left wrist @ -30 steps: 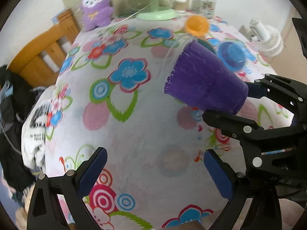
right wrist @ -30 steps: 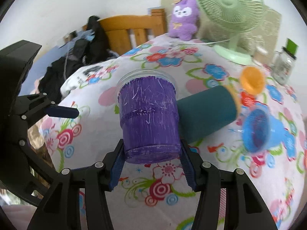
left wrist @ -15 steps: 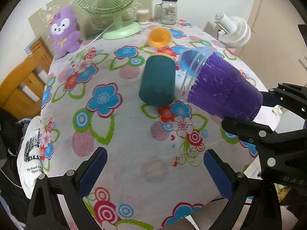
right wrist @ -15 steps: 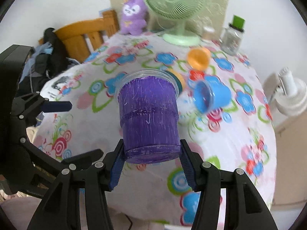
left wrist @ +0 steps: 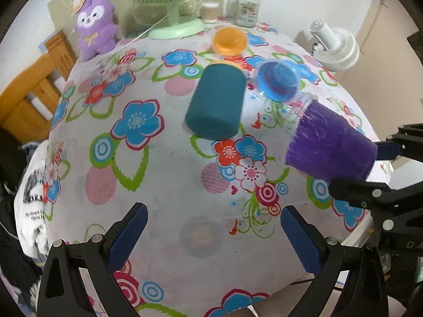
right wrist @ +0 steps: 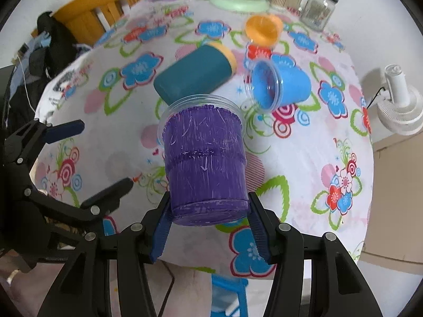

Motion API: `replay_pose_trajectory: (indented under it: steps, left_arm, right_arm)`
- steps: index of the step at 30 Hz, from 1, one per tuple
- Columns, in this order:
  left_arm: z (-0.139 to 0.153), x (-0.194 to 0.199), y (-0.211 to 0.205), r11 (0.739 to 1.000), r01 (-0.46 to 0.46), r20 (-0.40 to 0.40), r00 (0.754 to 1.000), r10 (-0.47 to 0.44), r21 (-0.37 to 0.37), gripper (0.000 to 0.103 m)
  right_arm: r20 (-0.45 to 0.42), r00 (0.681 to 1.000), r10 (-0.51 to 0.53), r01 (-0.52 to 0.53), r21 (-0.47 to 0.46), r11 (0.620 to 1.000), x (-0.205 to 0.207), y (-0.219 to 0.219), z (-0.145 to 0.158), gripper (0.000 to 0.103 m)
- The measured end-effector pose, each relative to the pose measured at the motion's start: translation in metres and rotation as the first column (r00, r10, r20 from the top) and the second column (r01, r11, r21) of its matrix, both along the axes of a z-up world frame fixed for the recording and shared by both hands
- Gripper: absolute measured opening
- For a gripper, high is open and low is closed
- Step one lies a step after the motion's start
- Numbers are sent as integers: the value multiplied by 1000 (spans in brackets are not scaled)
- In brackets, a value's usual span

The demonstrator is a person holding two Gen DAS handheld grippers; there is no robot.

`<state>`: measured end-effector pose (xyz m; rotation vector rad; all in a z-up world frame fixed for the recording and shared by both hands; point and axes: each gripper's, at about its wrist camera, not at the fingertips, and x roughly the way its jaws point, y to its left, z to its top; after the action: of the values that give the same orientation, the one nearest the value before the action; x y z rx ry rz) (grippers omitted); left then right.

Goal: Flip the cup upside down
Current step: 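Lift the purple cup and rotate it open end down, then lower the purple cup onto the table and open the right gripper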

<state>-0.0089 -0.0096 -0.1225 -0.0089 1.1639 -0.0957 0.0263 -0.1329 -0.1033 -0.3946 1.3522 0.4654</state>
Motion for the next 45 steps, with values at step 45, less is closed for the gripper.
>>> replay_pose_trajectory:
  steps: [45]
  left_arm:
    - [23,23,18,999,-9,-10,1000,9,-38,101]
  right_arm:
    - [36,998,-43,42,25,999,20,6,20,85]
